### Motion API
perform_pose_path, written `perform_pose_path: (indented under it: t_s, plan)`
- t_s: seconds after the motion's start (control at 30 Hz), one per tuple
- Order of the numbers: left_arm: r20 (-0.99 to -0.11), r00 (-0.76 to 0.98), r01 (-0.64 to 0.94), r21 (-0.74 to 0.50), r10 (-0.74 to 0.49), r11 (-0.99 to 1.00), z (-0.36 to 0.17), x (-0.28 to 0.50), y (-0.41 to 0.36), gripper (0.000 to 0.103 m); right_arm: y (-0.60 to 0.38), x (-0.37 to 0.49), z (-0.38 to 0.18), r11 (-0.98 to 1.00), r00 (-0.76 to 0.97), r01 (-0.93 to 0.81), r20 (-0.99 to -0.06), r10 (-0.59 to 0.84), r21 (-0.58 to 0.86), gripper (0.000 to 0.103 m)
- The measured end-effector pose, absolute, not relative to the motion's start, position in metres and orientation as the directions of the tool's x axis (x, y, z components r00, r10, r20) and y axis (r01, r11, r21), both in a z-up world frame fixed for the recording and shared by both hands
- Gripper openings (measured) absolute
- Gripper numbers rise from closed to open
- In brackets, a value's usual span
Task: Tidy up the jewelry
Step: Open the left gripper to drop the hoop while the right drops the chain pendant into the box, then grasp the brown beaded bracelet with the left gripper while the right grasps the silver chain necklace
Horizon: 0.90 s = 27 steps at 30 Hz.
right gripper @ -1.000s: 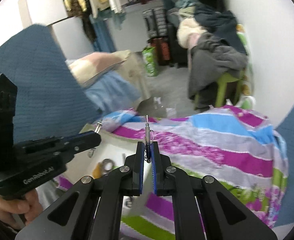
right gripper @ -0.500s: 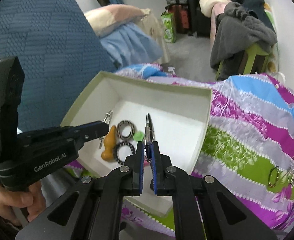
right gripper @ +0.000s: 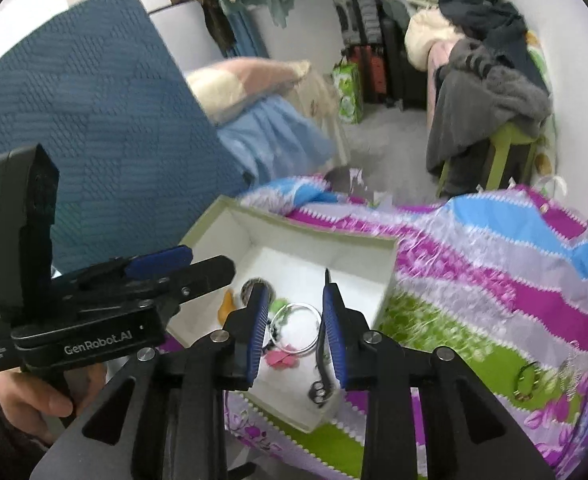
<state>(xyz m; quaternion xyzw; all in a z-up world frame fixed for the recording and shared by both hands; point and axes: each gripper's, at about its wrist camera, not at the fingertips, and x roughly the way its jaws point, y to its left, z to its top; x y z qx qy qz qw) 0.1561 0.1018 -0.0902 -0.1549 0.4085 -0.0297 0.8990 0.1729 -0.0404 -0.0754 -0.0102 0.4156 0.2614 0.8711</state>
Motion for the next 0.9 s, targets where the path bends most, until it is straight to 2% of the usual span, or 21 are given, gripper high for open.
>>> perform_pose_path:
  t_s: [0.23,0.47,0.67,0.9]
  plan:
    - [-0.664,0.707,0.003,-0.344,-0.245,0.939,-0.066,0.171,0.060,0.063,-0.097,0.170,-0.043,0.907,0.642,-0.398,-0.662,0.385,0.142,0.026]
    - [-0.622,0.702,0.107,-0.389,-0.347,0.915,-0.065,0.189,-0.001,0.063,-0.173,0.170,-0.037,0.956,0.711,-0.274,-0.648,0.273,0.102,0.026]
    - [-0.641,0.620,0.209,-0.422,-0.453,0.882,-0.095,0.210,-0.071,0.061,-0.251,0.165,-0.051,0.986,0.727,-0.144,-0.666,0.166,0.088,0.026]
    - [-0.713,0.485,0.269,-0.430,-0.507,0.862,-0.158,0.235,-0.145,0.061,-0.320,0.162,-0.107,0.990,0.654,-0.029,-0.747,0.122,0.136,0.026]
